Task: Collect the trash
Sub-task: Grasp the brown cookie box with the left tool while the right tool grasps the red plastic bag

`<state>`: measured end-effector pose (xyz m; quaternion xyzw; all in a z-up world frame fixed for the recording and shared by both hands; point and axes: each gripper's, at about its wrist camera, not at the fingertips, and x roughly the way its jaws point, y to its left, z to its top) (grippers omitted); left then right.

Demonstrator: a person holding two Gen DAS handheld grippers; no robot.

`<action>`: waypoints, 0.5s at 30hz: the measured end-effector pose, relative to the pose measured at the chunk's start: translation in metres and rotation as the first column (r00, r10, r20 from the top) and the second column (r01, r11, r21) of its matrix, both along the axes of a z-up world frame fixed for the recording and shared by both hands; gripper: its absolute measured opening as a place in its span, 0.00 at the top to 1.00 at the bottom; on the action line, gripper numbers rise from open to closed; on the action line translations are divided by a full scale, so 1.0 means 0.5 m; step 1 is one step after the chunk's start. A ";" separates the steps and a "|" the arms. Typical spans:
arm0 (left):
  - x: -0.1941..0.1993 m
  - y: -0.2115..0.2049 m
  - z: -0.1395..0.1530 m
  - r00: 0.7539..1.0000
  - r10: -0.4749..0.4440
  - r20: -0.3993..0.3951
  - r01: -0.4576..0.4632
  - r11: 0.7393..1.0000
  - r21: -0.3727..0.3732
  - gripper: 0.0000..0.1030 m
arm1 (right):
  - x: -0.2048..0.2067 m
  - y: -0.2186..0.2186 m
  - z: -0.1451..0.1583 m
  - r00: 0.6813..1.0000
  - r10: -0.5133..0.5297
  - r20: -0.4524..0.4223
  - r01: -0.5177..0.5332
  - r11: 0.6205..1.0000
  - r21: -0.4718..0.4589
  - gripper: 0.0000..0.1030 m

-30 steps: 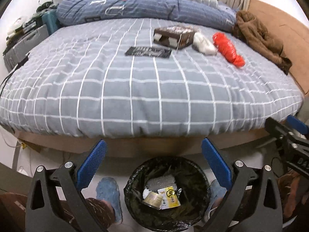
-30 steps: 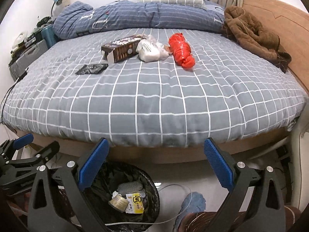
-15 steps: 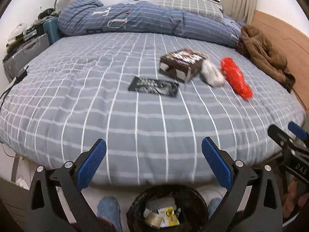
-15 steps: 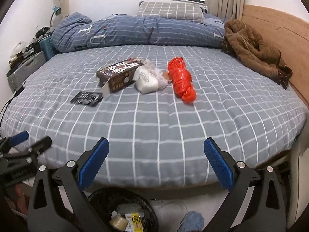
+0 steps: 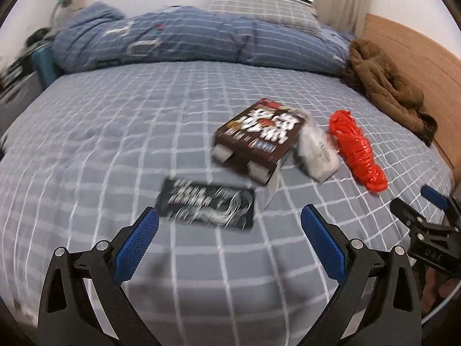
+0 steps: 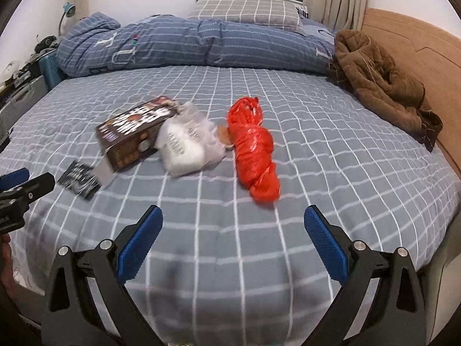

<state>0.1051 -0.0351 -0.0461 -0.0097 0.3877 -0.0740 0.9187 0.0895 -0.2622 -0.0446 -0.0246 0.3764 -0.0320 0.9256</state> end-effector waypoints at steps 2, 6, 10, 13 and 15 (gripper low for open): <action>0.039 -0.013 0.003 0.999 -0.033 0.006 0.033 0.999 0.011 0.06 | 0.036 -0.014 -0.005 1.000 -0.013 -0.004 0.013 1.000 0.005 0.08; 0.114 -0.035 0.002 0.995 -0.102 0.001 0.102 0.995 0.020 0.06 | 0.098 -0.033 -0.013 0.999 -0.032 -0.011 0.032 0.999 0.022 0.08; 0.179 -0.058 -0.007 0.981 -0.191 -0.030 0.192 0.981 0.038 0.06 | 0.150 -0.043 -0.024 0.999 -0.030 -0.019 0.030 0.999 0.016 0.08; 0.216 -0.068 -0.019 0.967 -0.245 -0.065 0.247 0.968 0.038 0.06 | 0.187 -0.053 -0.036 0.999 -0.026 -0.031 0.027 0.999 0.025 0.08; 0.238 -0.079 -0.032 0.955 -0.280 -0.096 0.285 0.957 0.046 0.06 | 0.205 -0.058 -0.046 0.999 -0.023 -0.041 0.024 0.999 0.027 0.09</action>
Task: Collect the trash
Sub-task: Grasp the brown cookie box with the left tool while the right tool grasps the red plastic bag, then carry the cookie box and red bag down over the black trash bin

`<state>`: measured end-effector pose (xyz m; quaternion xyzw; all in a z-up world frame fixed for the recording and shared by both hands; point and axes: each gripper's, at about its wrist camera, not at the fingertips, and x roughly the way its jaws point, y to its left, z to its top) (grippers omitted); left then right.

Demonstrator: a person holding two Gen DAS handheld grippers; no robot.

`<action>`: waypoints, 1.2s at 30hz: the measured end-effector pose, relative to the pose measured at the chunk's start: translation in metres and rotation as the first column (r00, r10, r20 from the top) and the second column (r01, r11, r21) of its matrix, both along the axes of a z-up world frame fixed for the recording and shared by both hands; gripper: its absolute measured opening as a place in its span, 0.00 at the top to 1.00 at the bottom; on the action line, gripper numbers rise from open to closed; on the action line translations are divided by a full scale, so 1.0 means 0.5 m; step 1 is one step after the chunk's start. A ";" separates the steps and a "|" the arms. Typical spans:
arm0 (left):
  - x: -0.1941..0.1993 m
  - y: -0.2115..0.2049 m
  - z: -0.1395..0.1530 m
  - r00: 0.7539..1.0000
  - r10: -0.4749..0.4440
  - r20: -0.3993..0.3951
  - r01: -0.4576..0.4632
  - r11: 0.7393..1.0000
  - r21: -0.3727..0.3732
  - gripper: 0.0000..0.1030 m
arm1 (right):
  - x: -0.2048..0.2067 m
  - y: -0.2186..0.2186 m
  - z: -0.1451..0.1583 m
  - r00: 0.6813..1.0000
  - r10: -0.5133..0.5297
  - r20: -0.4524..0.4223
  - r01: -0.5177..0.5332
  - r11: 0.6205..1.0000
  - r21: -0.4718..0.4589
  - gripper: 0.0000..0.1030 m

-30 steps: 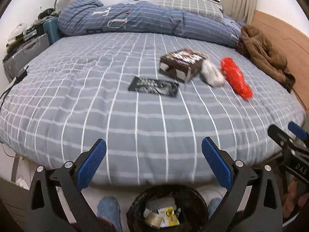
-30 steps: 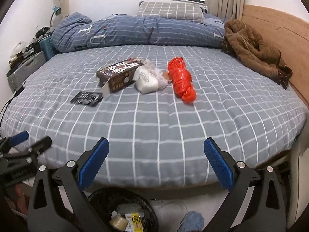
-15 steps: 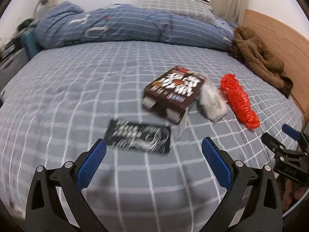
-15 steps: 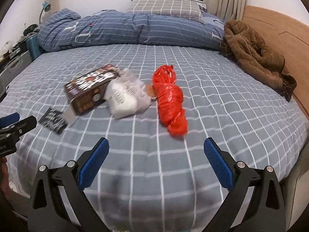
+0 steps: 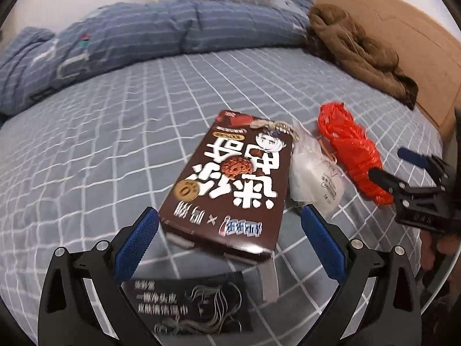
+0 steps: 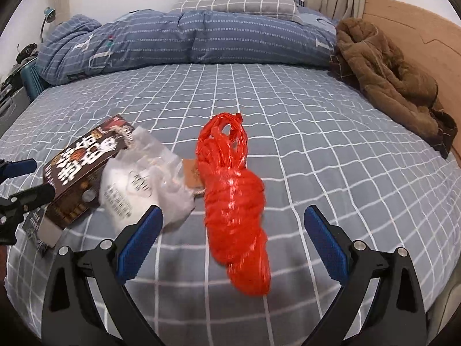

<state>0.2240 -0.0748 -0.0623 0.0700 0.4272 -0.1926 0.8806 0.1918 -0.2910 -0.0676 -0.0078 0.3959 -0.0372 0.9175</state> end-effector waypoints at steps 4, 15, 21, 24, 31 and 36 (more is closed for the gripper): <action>0.025 -0.018 -0.016 0.999 -0.034 -0.010 0.034 0.998 0.047 0.06 | 0.026 -0.004 -0.013 1.000 0.001 -0.017 0.000 1.000 0.016 0.13; 0.051 -0.015 -0.038 0.998 -0.055 -0.042 0.058 0.996 0.068 0.05 | 0.051 -0.001 -0.046 0.997 0.018 -0.072 -0.015 0.999 0.043 0.30; 0.054 -0.026 -0.057 0.997 -0.048 -0.058 0.054 0.993 0.102 0.05 | 0.054 0.000 -0.053 0.995 0.024 -0.093 -0.019 0.999 0.051 0.45; 0.060 -0.022 -0.067 0.996 -0.030 -0.081 0.037 0.996 0.082 0.05 | 0.056 -0.004 -0.058 0.994 0.026 -0.106 -0.020 0.998 0.056 0.55; 0.058 -0.027 -0.078 0.997 -0.013 -0.078 0.019 0.996 0.082 0.08 | 0.055 -0.005 -0.056 0.994 0.028 -0.106 -0.021 0.998 0.064 0.64; 0.055 -0.023 -0.076 0.996 0.014 -0.084 -0.009 0.998 0.070 0.09 | 0.052 -0.004 -0.048 0.995 0.027 -0.099 -0.021 0.998 0.061 0.65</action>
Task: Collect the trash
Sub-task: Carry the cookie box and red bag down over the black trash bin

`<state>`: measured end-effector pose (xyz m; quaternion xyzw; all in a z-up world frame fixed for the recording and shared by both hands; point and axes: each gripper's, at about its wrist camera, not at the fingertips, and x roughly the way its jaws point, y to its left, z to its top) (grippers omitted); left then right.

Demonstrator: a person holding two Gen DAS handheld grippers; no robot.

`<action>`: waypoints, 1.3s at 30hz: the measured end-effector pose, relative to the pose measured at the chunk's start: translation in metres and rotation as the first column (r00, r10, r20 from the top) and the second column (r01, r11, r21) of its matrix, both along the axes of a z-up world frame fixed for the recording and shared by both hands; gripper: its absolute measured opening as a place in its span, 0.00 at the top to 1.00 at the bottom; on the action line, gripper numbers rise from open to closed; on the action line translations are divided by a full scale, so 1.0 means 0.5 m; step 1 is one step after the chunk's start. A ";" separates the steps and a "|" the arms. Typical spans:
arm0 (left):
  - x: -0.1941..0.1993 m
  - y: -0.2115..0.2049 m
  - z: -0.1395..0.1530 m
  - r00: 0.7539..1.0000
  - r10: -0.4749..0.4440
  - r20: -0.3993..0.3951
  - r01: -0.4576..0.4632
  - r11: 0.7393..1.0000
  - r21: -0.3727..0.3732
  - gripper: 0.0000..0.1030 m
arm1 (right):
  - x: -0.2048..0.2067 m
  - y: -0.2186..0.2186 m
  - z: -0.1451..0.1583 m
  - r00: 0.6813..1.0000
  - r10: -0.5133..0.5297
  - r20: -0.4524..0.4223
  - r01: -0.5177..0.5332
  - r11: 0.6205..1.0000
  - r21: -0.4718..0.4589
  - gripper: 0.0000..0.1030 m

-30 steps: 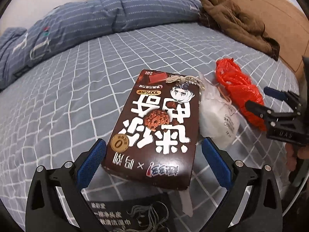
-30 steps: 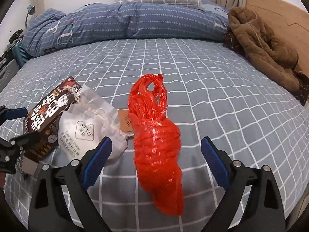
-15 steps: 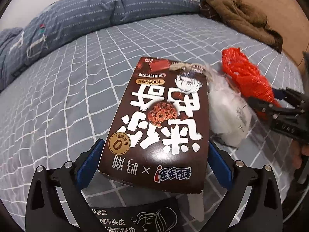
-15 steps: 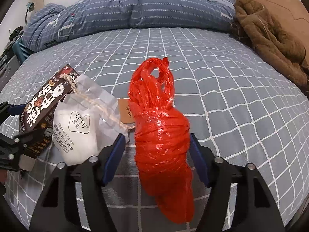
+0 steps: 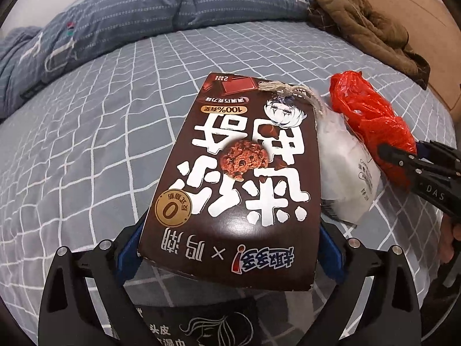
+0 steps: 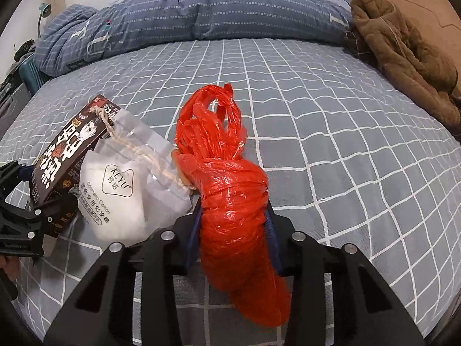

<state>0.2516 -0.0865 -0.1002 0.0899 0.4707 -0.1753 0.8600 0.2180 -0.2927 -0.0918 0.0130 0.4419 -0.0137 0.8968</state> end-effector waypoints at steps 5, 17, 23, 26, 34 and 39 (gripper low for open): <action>-0.001 0.002 -0.003 0.999 0.051 0.002 -0.051 0.999 -0.009 0.09 | -0.004 0.000 0.012 1.000 -0.002 0.013 0.002 1.000 0.004 0.65; -0.013 -0.001 0.014 0.981 0.182 0.059 -0.182 0.983 -0.010 0.09 | -0.032 0.012 0.056 0.999 0.008 0.047 -0.007 1.000 -0.004 0.65; -0.027 0.017 0.028 0.964 0.252 0.081 -0.250 0.968 -0.039 0.09 | -0.046 0.023 0.080 0.998 0.013 0.069 -0.011 1.000 -0.018 0.65; -0.036 0.027 0.037 0.957 0.277 0.086 -0.274 0.961 -0.049 0.09 | -0.053 0.026 0.086 0.997 0.011 0.078 -0.009 1.000 -0.022 0.65; -0.075 0.044 0.061 0.942 0.321 0.099 -0.315 0.946 -0.072 0.09 | -0.081 0.032 0.112 0.994 -0.003 0.110 0.004 1.000 -0.010 0.65; -0.110 0.044 0.072 0.938 0.330 0.107 -0.323 0.943 -0.076 0.09 | -0.116 0.039 0.136 0.991 -0.006 0.137 0.004 1.000 0.009 0.65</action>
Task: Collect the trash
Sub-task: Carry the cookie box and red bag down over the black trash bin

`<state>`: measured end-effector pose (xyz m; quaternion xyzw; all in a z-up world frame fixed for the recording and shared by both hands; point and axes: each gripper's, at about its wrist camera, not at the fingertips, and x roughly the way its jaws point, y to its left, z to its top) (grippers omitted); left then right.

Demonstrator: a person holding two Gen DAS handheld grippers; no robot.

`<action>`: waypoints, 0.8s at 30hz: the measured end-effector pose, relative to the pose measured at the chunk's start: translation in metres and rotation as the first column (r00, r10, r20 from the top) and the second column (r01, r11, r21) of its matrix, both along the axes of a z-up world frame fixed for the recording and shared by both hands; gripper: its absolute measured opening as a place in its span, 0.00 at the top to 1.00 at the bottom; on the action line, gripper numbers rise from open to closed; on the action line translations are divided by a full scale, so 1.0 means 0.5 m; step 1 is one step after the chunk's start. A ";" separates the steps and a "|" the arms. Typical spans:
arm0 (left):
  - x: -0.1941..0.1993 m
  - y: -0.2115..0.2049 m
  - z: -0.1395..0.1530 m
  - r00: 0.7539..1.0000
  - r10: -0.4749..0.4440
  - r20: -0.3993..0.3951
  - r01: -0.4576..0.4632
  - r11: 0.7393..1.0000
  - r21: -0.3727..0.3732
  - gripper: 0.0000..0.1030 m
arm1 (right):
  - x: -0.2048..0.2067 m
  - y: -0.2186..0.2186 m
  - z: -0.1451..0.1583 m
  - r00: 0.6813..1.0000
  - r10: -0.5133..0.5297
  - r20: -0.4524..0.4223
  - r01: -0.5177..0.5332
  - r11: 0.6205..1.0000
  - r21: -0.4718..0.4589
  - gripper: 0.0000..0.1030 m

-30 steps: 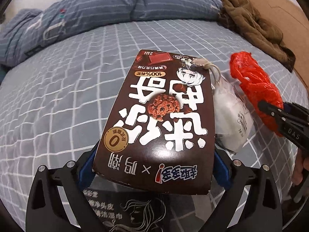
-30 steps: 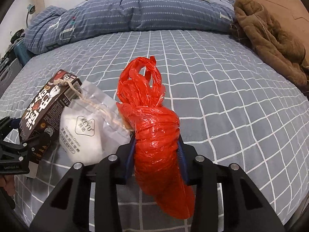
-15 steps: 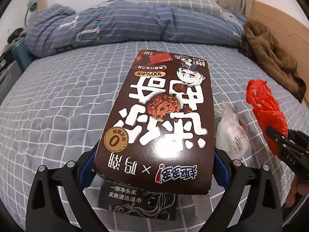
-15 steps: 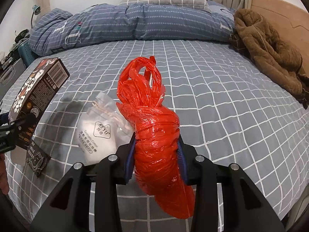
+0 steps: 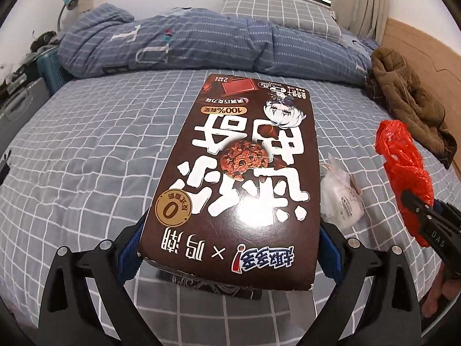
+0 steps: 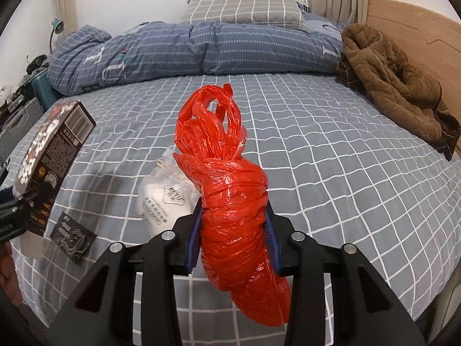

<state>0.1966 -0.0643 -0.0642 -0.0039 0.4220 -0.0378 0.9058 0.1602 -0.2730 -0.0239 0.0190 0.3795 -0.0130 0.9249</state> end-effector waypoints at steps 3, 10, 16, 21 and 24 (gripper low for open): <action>-0.020 0.003 0.002 1.000 0.002 -0.001 -0.002 1.000 0.000 0.09 | -0.016 0.004 0.005 1.000 0.006 0.006 -0.006 1.000 0.007 0.65; -0.061 0.009 0.015 1.000 0.007 0.004 -0.007 1.000 -0.008 0.09 | -0.053 0.013 0.018 1.000 0.022 0.020 -0.022 1.000 0.017 0.65; -0.093 0.010 0.018 1.000 0.009 0.002 -0.009 1.000 -0.015 0.09 | -0.085 0.019 0.029 0.999 0.029 0.032 -0.030 0.999 0.031 0.65; -0.127 0.012 0.018 1.000 0.011 -0.003 -0.011 1.000 -0.016 0.09 | -0.117 0.030 0.031 0.999 0.041 0.030 -0.042 0.999 0.031 0.65; -0.149 0.014 0.016 1.000 0.012 -0.010 -0.012 1.000 -0.019 0.09 | -0.138 0.038 0.030 0.998 0.049 0.025 -0.050 0.998 0.032 0.65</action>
